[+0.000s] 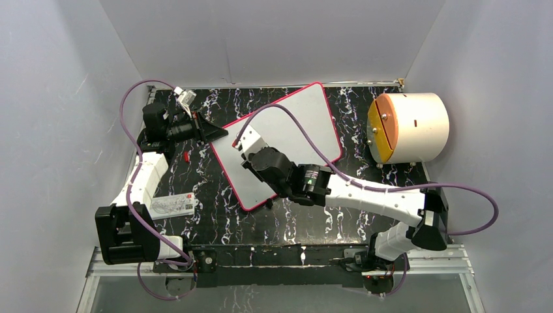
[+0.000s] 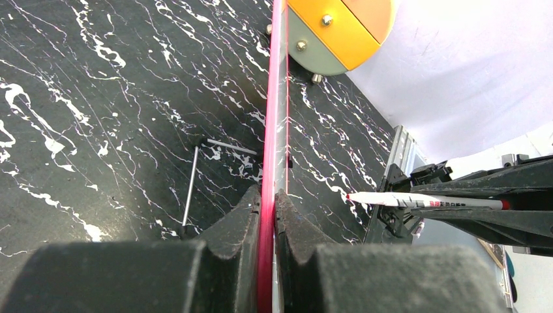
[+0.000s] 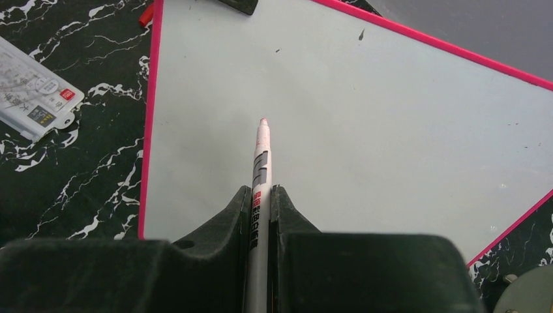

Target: Write a sentence on the whiteboard

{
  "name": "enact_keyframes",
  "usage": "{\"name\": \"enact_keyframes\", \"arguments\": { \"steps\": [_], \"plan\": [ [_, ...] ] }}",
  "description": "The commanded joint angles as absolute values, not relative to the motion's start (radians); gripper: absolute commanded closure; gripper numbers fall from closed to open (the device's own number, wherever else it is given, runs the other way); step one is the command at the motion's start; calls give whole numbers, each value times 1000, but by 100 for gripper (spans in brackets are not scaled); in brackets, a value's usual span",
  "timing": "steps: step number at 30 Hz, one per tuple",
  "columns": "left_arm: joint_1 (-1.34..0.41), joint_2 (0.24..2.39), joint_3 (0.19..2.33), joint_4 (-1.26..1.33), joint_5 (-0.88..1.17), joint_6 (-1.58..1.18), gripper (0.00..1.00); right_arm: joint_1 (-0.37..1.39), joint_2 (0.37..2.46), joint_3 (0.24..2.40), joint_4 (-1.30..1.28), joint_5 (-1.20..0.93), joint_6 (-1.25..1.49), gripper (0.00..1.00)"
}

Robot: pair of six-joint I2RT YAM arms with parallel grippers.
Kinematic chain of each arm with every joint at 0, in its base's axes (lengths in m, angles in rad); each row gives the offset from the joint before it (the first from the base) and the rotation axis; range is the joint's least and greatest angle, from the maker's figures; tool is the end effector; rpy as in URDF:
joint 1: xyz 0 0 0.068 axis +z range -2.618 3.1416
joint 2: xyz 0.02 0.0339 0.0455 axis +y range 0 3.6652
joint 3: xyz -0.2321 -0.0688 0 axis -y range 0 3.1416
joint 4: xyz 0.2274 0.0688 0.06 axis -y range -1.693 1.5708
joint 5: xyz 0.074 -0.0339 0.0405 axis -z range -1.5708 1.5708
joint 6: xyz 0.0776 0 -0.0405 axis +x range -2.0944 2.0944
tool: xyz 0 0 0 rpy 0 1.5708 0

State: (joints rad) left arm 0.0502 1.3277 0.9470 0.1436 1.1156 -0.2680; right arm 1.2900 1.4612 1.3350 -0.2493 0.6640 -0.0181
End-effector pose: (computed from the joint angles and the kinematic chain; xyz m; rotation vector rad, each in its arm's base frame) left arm 0.3058 -0.0544 0.2846 0.5318 1.7352 -1.1497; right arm 0.1439 0.3264 0.3256 -0.7686 1.7049 0.2311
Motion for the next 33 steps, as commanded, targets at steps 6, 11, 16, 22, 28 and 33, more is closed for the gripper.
{"name": "enact_keyframes", "arguments": {
  "steps": [6,11,16,22,28,33],
  "plan": [
    [29,1335,926,38,1074,-212,100,1295,1515,1442,-283,682,-10,100],
    [28,1330,926,38,1072,-207,100,1294,1536,1461,-292,671,-12,100],
    [29,1331,927,38,1073,-207,100,1295,1553,1482,-308,672,-14,100],
    [28,1330,926,37,1074,-207,100,1293,1577,1506,-328,674,-12,100],
    [28,1330,928,38,1076,-207,100,1290,1609,1551,-377,676,-8,100],
    [28,1327,925,38,1074,-206,100,1289,1619,1561,-371,669,-8,100]
  ]
}}
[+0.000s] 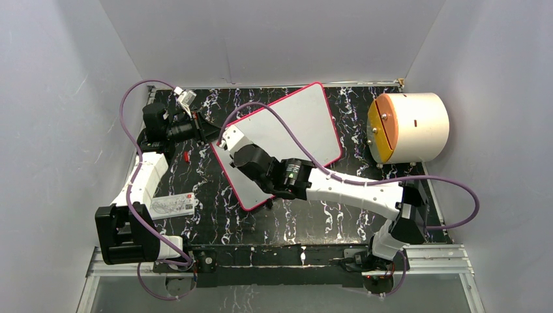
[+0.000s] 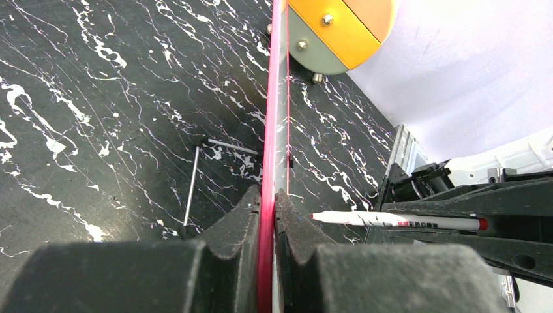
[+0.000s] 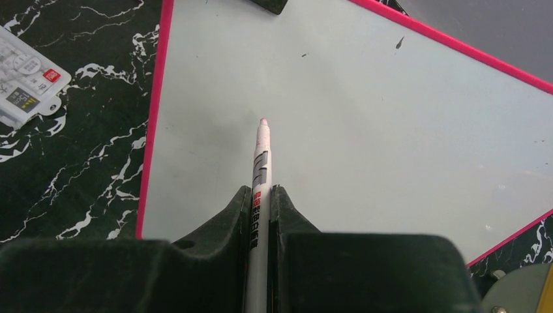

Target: Write a sentence on the whiteboard

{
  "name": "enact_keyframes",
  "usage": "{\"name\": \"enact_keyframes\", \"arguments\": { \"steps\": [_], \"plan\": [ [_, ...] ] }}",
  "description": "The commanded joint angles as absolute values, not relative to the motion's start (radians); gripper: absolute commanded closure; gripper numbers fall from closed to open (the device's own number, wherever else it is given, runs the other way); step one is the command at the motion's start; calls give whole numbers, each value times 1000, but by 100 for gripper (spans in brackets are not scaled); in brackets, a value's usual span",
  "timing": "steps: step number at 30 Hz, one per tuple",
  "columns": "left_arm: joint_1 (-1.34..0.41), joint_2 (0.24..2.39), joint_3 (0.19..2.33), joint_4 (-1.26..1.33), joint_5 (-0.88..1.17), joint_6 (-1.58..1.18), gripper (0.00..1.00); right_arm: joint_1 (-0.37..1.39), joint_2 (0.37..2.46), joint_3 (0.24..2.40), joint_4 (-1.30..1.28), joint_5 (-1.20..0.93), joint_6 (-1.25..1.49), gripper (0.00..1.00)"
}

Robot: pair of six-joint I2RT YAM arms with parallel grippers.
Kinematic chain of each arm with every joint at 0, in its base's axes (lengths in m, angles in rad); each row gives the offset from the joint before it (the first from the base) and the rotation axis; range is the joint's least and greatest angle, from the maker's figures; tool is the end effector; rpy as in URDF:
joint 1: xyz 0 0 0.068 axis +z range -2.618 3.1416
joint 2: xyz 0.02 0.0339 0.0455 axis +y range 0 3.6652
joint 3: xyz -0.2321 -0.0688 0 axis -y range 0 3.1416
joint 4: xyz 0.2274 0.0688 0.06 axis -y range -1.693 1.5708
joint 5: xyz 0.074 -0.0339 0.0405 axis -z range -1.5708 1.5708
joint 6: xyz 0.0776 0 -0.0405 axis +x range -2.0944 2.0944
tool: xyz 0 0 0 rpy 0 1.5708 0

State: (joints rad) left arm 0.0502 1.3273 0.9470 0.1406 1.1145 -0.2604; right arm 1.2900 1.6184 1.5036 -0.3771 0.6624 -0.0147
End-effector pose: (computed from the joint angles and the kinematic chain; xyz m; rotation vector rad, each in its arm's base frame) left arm 0.3057 -0.0544 0.2844 0.5358 1.7342 -1.1447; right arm 0.1520 0.3548 0.3150 -0.8494 1.7614 0.1534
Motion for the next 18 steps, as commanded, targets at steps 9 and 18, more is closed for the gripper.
{"name": "enact_keyframes", "arguments": {
  "steps": [9,18],
  "plan": [
    [27,1325,924,38,1077,-206,100,1287,1642,1600,-337,655,-18,100],
    [26,1327,925,37,1077,-207,100,1279,1686,1648,-304,650,-41,100]
  ]
}}
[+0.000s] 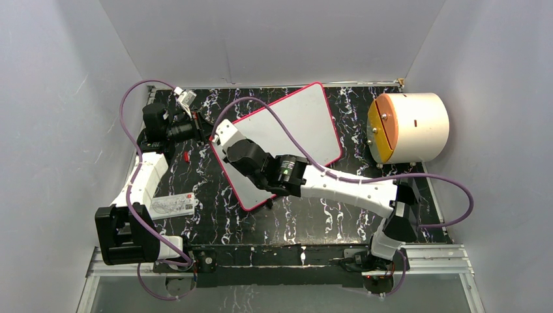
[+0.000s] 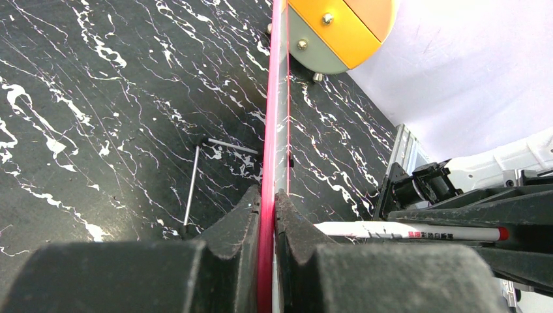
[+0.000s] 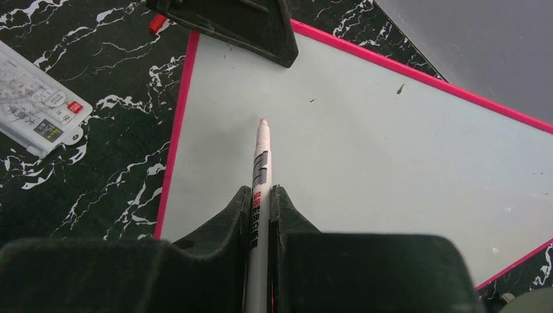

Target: Write a sentence on the whiteboard

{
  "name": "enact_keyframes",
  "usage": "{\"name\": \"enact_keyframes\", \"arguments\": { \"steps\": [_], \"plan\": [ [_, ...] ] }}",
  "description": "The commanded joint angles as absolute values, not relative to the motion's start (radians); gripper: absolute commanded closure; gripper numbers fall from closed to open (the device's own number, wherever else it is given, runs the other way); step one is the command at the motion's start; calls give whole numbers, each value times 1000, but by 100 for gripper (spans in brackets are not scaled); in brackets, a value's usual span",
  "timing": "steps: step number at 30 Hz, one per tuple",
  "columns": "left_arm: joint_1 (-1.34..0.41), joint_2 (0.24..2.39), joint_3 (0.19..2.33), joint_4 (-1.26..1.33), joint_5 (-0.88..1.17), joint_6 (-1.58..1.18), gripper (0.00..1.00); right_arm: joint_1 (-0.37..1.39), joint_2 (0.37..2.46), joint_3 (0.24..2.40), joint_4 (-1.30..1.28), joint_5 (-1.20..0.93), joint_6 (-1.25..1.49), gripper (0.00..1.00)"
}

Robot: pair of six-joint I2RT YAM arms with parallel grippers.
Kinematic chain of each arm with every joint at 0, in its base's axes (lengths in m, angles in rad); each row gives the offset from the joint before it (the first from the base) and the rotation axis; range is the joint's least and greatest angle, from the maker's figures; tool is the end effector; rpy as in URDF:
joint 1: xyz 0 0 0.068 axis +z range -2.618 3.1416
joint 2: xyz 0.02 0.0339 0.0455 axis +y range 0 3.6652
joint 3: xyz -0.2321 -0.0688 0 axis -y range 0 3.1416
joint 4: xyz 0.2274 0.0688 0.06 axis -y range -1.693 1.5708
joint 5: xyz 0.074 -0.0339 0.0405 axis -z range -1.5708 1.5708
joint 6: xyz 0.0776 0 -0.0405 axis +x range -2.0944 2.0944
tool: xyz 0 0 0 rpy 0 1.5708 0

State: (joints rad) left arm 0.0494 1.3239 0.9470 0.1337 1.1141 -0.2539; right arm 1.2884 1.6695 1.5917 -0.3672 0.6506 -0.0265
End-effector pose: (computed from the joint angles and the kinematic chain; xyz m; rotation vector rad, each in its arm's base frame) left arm 0.3049 -0.0547 0.2846 0.5397 1.7342 -1.1420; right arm 0.1557 0.3680 0.3282 -0.8334 1.7352 0.1881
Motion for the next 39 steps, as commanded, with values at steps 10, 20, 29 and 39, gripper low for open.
{"name": "enact_keyframes", "arguments": {
  "steps": [10,20,29,39],
  "plan": [
    [23,1327,926,38,1081,-207,100,1266,1719,1688,-308,639,-34,100],
    [20,1328,926,37,1085,-207,100,1258,1736,1703,-318,632,-31,100],
    [20,1328,926,38,1086,-207,100,1254,1754,1720,-342,624,-25,100],
    [21,1327,928,37,1088,-207,100,1253,1777,1745,-400,629,-8,100]
  ]
}}
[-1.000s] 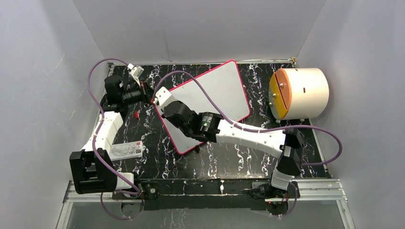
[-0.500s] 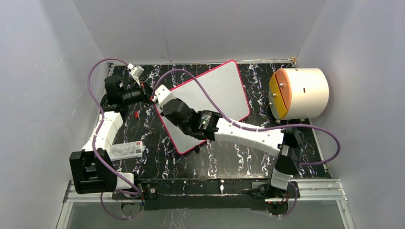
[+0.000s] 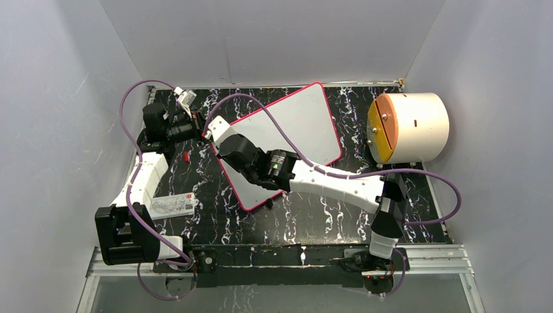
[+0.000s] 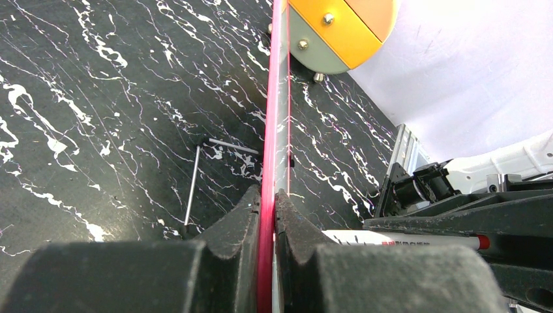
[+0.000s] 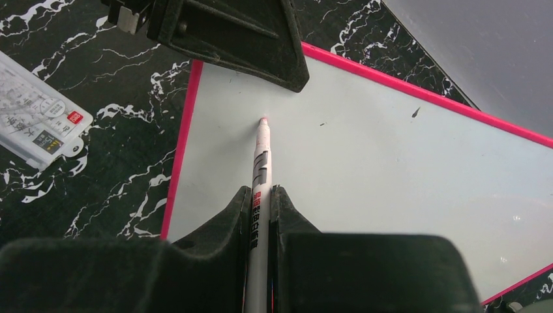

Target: Write a sentence on the whiteboard

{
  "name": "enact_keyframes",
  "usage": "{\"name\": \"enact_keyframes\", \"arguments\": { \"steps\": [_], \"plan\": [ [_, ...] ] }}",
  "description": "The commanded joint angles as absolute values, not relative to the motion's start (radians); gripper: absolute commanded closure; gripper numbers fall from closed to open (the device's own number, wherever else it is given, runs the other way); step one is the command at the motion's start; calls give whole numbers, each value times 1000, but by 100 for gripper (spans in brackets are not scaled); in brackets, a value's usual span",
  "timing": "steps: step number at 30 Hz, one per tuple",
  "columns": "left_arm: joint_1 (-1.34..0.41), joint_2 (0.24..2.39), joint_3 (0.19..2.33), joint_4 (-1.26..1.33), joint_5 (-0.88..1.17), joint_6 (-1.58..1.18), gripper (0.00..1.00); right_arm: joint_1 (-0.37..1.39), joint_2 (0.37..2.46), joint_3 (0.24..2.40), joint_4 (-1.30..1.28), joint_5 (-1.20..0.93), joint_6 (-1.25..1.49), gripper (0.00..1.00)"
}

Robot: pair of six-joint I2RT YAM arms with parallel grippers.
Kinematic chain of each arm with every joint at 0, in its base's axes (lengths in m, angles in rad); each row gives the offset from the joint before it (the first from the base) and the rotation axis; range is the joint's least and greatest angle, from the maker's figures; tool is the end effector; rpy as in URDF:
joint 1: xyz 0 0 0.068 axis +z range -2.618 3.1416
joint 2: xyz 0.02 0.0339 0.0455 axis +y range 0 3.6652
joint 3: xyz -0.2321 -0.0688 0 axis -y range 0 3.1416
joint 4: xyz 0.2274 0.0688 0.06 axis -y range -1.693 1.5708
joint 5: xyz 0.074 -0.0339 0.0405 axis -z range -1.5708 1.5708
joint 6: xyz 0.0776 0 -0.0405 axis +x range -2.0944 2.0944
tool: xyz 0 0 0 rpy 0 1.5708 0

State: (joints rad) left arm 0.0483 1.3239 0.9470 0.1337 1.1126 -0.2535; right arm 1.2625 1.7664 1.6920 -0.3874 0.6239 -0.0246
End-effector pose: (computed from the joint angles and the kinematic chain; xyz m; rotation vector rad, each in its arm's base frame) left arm 0.3049 -0.0549 0.2846 0.5399 1.7343 -1.1412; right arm 0.1703 0.3855 0.3231 -0.8399 1.7546 0.1844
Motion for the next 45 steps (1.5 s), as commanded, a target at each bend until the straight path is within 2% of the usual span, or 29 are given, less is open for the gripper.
{"name": "enact_keyframes", "arguments": {
  "steps": [1,27,36,45],
  "plan": [
    [21,1327,927,38,1089,-207,100,1252,1778,1745,-404,628,-8,100],
    [21,1324,926,38,1083,-207,100,1260,1773,1733,-525,532,72,100],
    [20,1323,927,38,1083,-207,100,1265,1683,1657,-366,591,30,100],
    [21,1325,926,38,1086,-207,100,1264,1699,1659,-319,642,2,100]
  ]
}}
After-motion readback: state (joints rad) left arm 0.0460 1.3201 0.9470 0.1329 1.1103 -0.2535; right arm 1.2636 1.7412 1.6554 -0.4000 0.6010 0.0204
